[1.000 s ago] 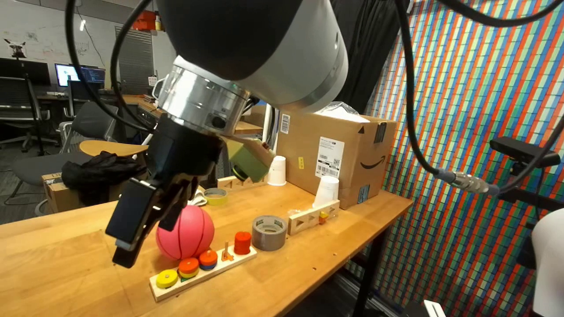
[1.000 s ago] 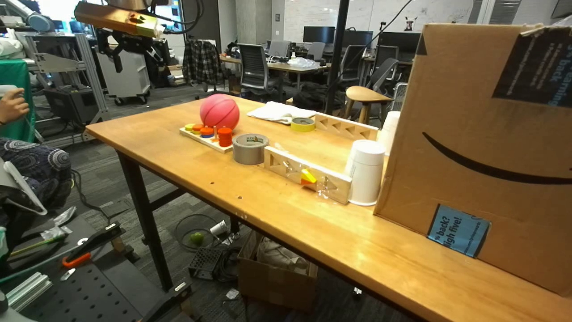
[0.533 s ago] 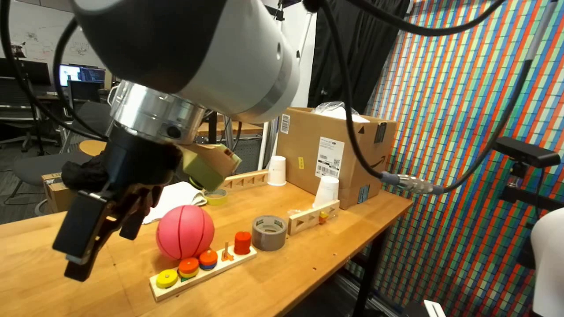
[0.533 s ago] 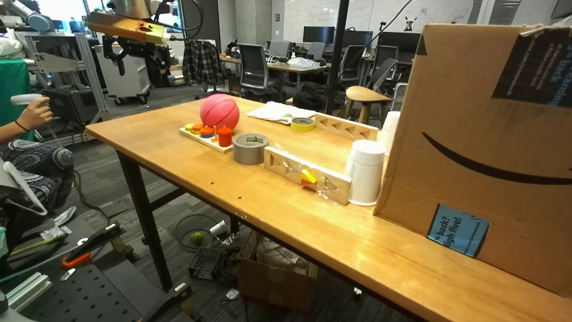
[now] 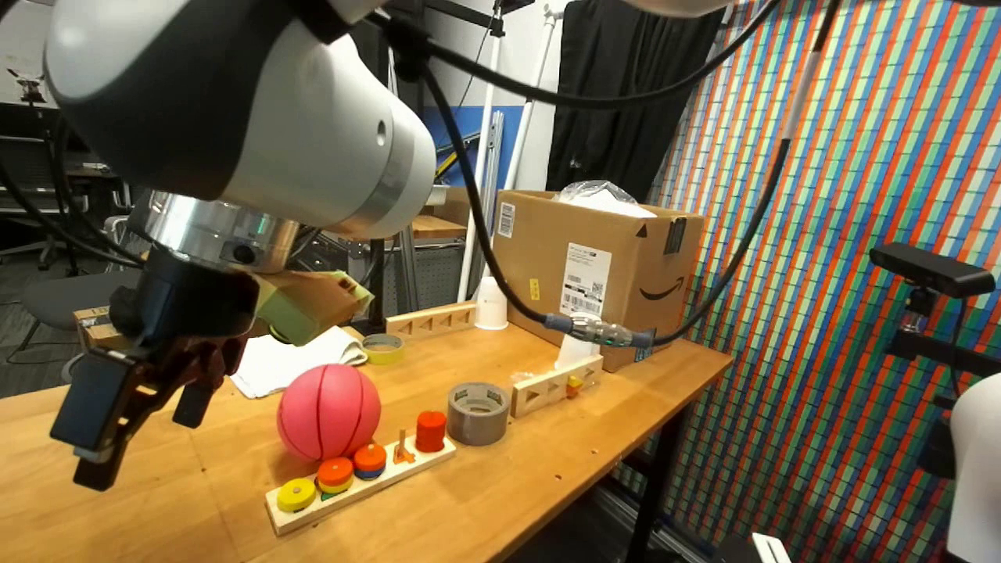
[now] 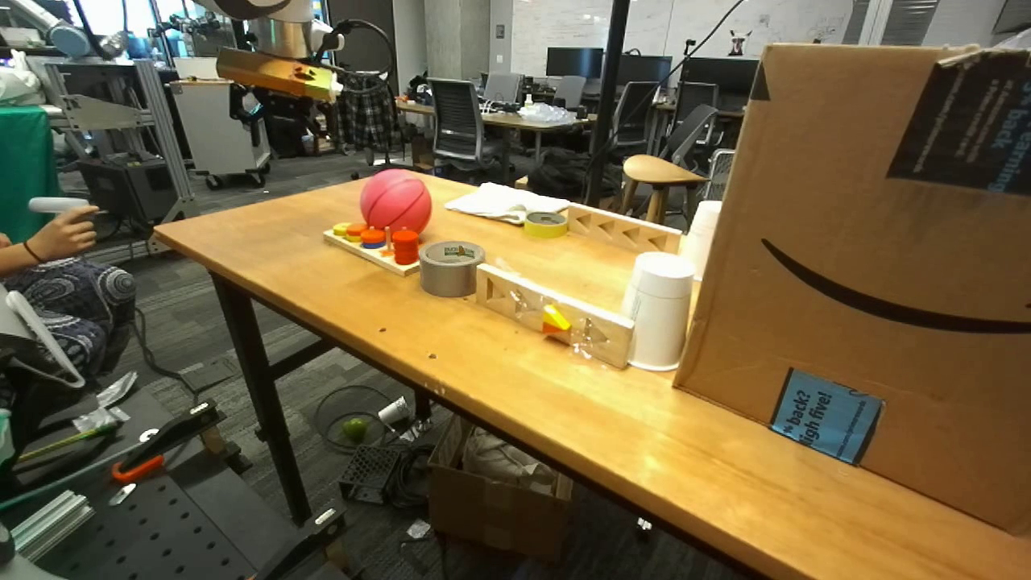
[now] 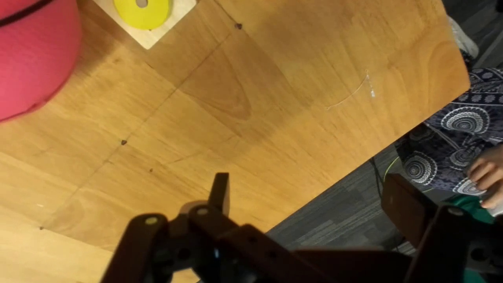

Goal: Move the ball

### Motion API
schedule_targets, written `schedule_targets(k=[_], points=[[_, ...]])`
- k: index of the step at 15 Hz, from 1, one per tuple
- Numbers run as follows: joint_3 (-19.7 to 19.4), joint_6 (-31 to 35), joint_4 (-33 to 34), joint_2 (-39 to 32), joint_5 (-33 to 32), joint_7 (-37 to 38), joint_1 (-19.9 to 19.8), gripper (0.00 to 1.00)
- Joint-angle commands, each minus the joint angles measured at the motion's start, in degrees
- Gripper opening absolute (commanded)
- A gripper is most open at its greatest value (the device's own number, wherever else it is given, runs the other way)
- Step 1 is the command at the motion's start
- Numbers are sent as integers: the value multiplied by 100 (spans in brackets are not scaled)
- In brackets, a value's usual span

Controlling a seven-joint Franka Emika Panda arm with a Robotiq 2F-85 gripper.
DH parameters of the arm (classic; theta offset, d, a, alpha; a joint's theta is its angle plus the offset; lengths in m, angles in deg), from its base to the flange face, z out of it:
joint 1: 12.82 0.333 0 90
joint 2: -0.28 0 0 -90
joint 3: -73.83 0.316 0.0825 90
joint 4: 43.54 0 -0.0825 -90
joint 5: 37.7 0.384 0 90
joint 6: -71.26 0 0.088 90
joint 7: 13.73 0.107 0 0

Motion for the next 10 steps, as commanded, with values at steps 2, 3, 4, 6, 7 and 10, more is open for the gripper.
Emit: schedule_targets(k=[2, 3, 4, 6, 7, 10], points=[[119, -219, 559, -590, -502, 321, -400, 100], [109, -229, 590, -664, -591, 375, -467, 100], [102, -254, 617, -720, -683, 434, -534, 100], [52, -296, 642, -769, -855, 567, -672, 100], [23, -289, 626, -764, -933, 617, -747, 100], [-374, -230, 571, -432, -1825, 1025, -992, 100]])
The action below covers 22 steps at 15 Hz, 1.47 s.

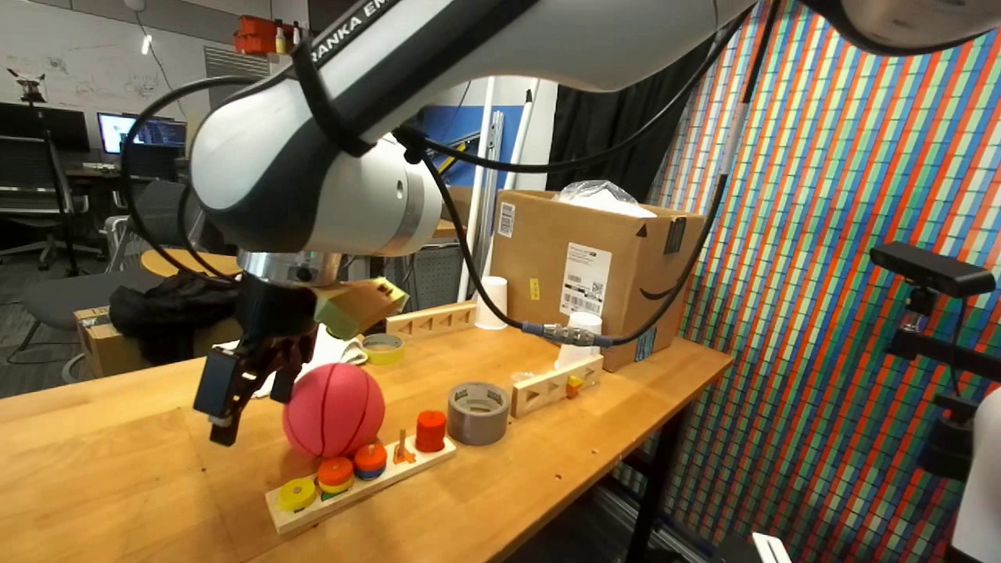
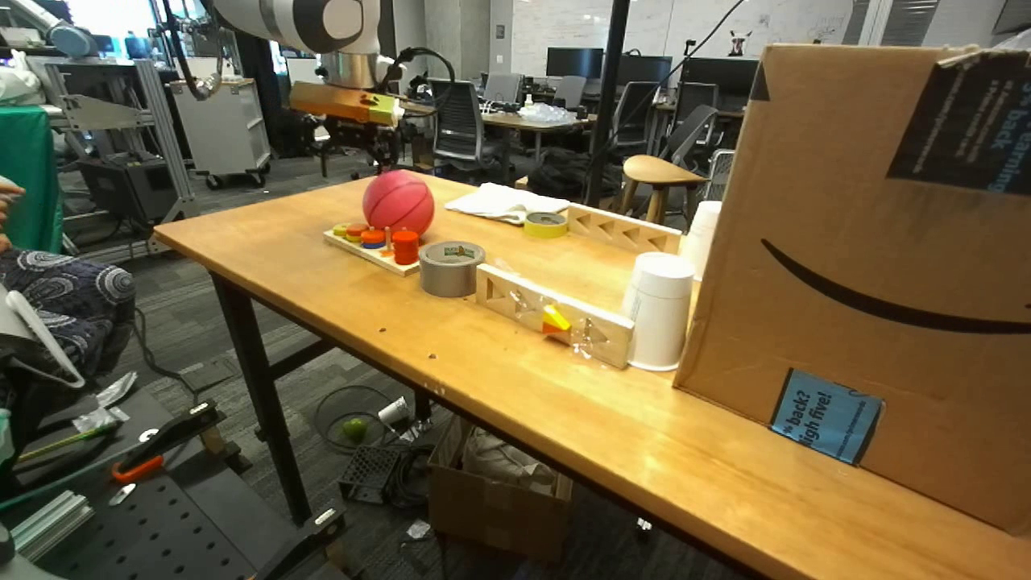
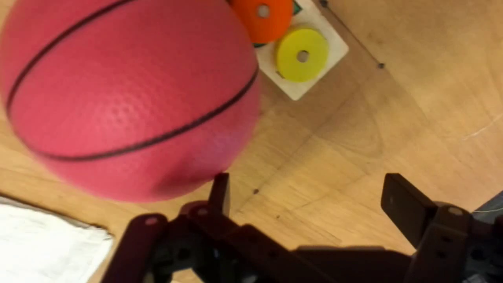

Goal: Move the ball

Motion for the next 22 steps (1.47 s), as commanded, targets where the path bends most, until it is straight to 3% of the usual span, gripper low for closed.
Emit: schedule_targets(k=[1, 8, 16, 22], points=[[-431, -167, 122, 448, -1039, 553, -323, 100], [-1080, 44, -97, 1533, -1998, 1241, -986, 100], [-652, 144, -1493, 1717, -1538, 1547, -653, 100], [-487, 147, -1832, 1627, -1575, 1877, -519, 100]])
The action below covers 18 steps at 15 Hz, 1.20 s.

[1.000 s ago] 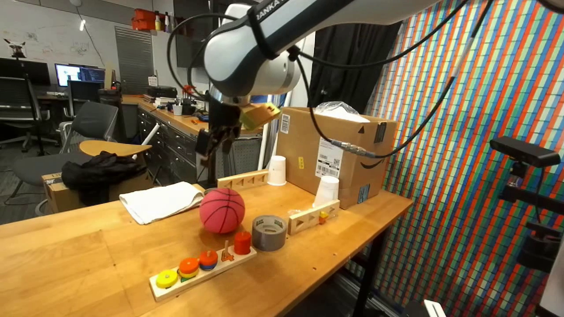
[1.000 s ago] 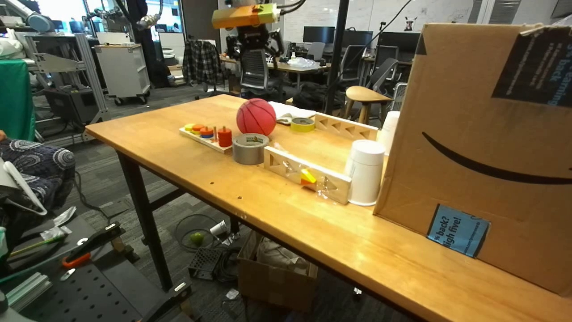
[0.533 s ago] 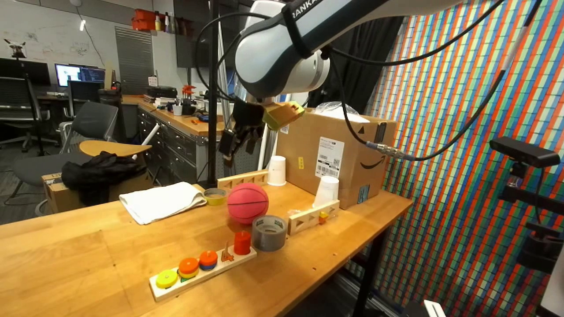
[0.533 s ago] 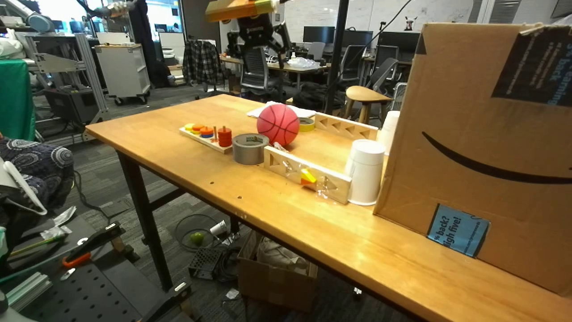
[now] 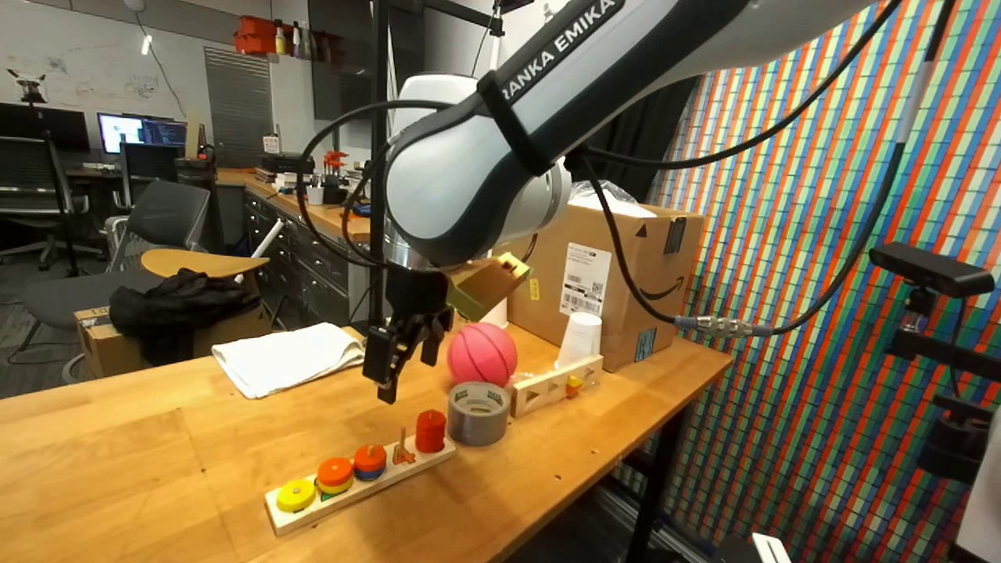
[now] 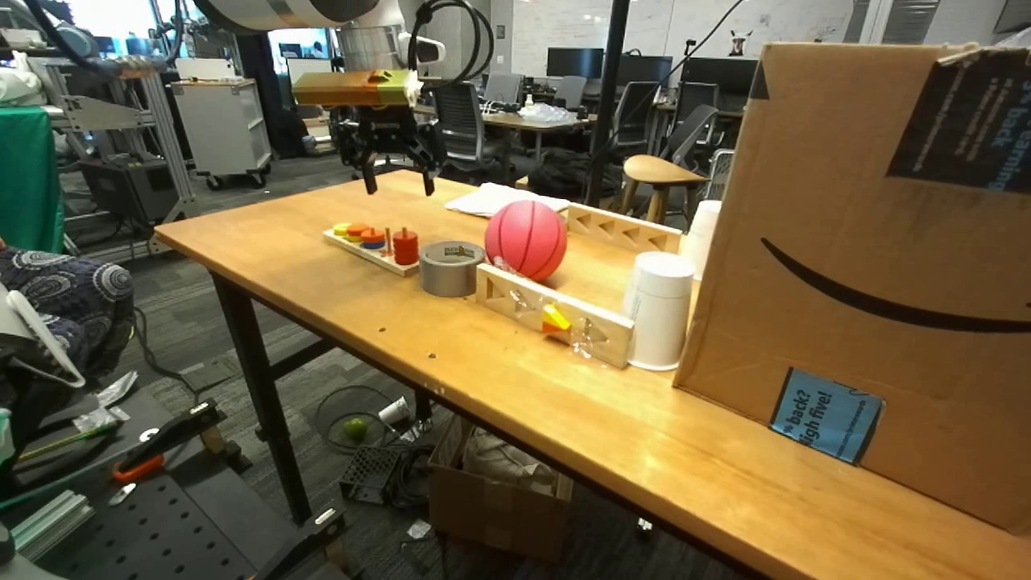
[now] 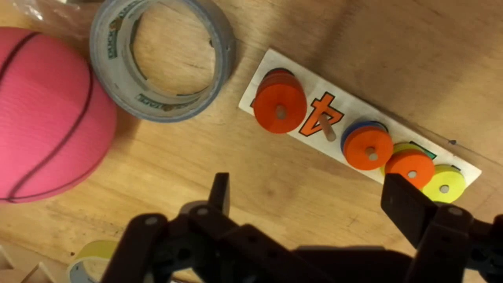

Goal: Move the ball

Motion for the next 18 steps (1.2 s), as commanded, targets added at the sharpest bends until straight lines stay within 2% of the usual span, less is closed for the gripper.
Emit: schedule_targets(k=[1, 7, 12, 18], points=[[17, 127, -143, 41, -144, 302, 11, 100], [-184, -110, -35, -94, -908, 916, -204, 100], [-368, -220, 13, -100, -1037, 1067, -361, 100], [-466, -561, 121, -46, -1572, 1512, -465, 100]])
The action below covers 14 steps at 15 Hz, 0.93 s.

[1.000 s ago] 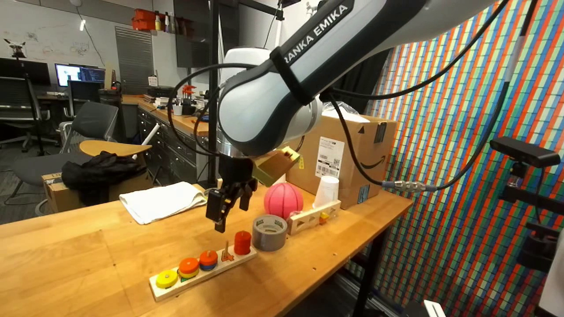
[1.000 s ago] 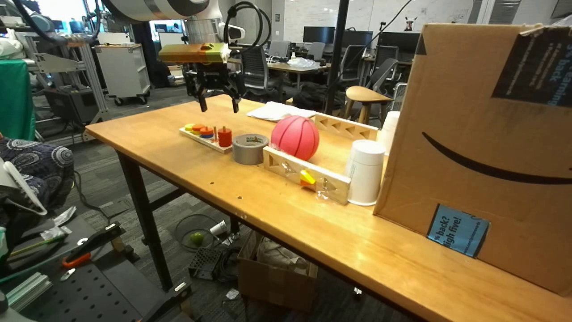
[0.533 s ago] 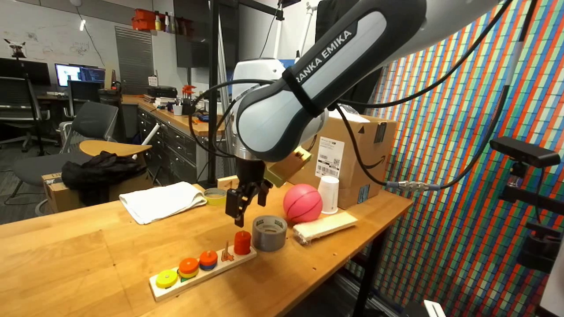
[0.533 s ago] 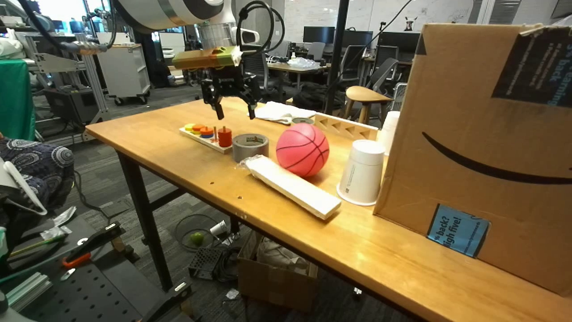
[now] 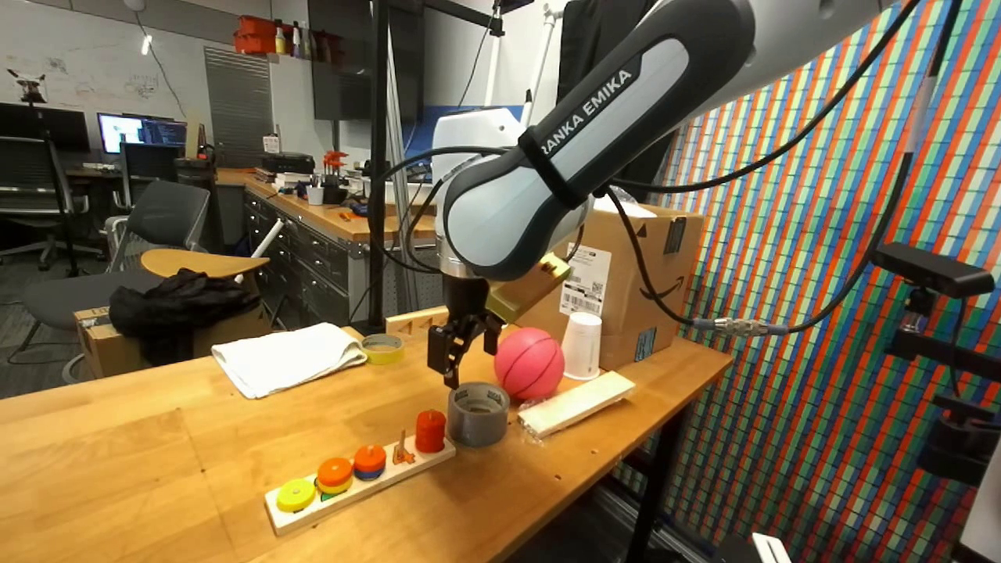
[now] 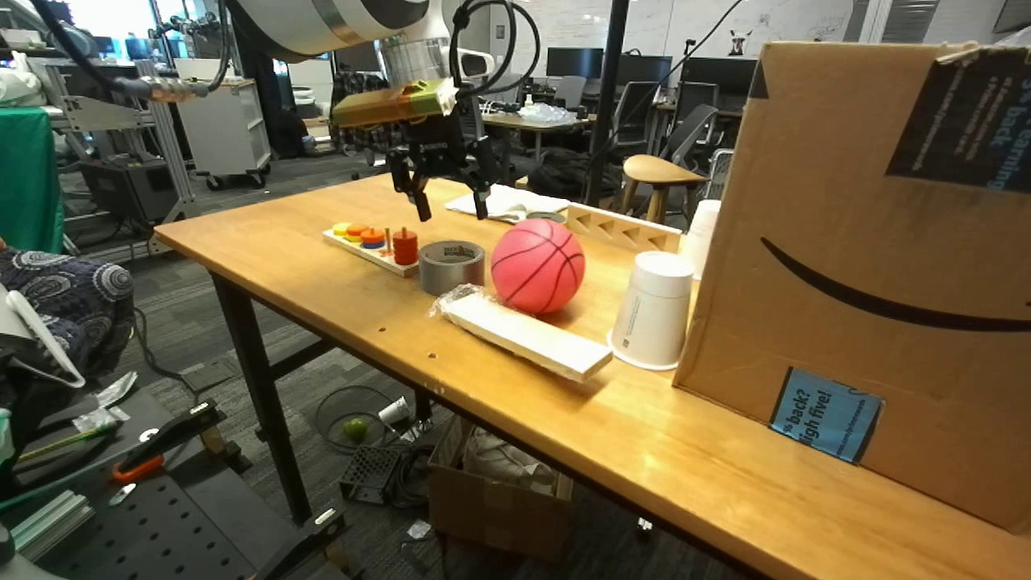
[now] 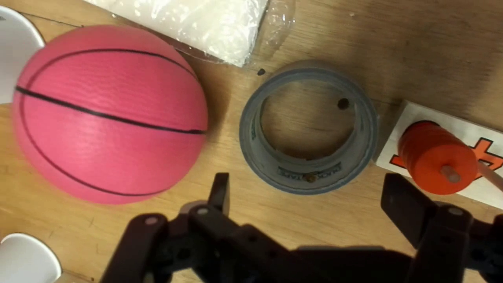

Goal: Move the ball

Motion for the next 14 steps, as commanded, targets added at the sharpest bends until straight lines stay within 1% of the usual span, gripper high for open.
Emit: schedule_targets(k=[1, 5, 8, 14], points=[[-59, -381, 149, 81, -359, 360, -67, 100], [-133, -797, 244, 36, -373, 491, -154, 100], [-145, -987, 273, -25, -338, 508, -174, 100], [-96, -1176, 373, -210, -313, 462, -119, 100]])
